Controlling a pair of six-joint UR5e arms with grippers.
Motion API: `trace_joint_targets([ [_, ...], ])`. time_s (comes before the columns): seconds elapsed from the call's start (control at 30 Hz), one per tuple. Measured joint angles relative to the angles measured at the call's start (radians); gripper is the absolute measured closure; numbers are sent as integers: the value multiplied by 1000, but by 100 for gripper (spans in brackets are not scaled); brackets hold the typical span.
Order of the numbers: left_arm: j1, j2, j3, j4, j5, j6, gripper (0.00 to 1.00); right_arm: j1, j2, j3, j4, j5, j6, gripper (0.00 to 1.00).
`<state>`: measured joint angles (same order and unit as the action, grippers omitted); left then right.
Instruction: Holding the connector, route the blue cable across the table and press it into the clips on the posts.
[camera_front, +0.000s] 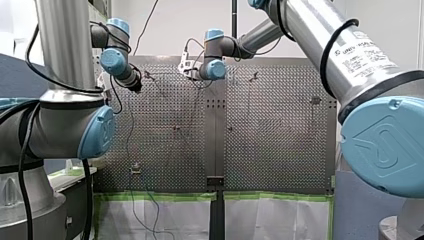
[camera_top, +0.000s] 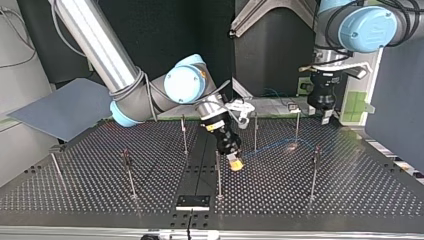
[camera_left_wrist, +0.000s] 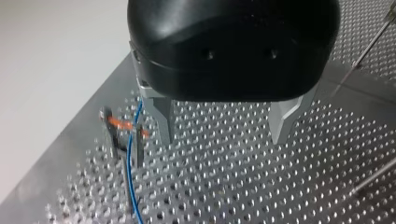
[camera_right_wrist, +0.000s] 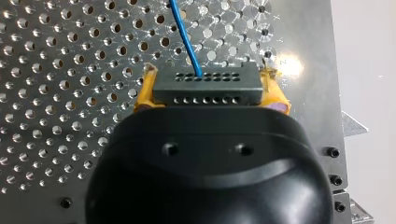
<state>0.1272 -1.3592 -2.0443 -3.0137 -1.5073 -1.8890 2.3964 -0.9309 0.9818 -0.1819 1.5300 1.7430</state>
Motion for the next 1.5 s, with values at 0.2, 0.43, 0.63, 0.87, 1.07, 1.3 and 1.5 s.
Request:
trace_joint_targets([
  [0.2,-19,45,13,-5,14,-6,0,0,0,0,0,0,0,100],
  [0.43,-42,90,59,45,29,-49,0,0,0,0,0,0,0,100],
  [0.63,-66,58,87,97,32,-30,0,0,0,0,0,0,0,100],
  [0.87,-94,-4,95,153,2,31,0,0,0,0,0,0,0,100],
  [1.07,-98,-59,96,155,-52,54,0,0,0,0,0,0,0,100],
  [1.3,-105,-42,85,116,-113,54,0,0,0,0,0,0,0,100],
  [1.5,-117,9,58,83,-146,67,0,0,0,0,0,0,0,100],
])
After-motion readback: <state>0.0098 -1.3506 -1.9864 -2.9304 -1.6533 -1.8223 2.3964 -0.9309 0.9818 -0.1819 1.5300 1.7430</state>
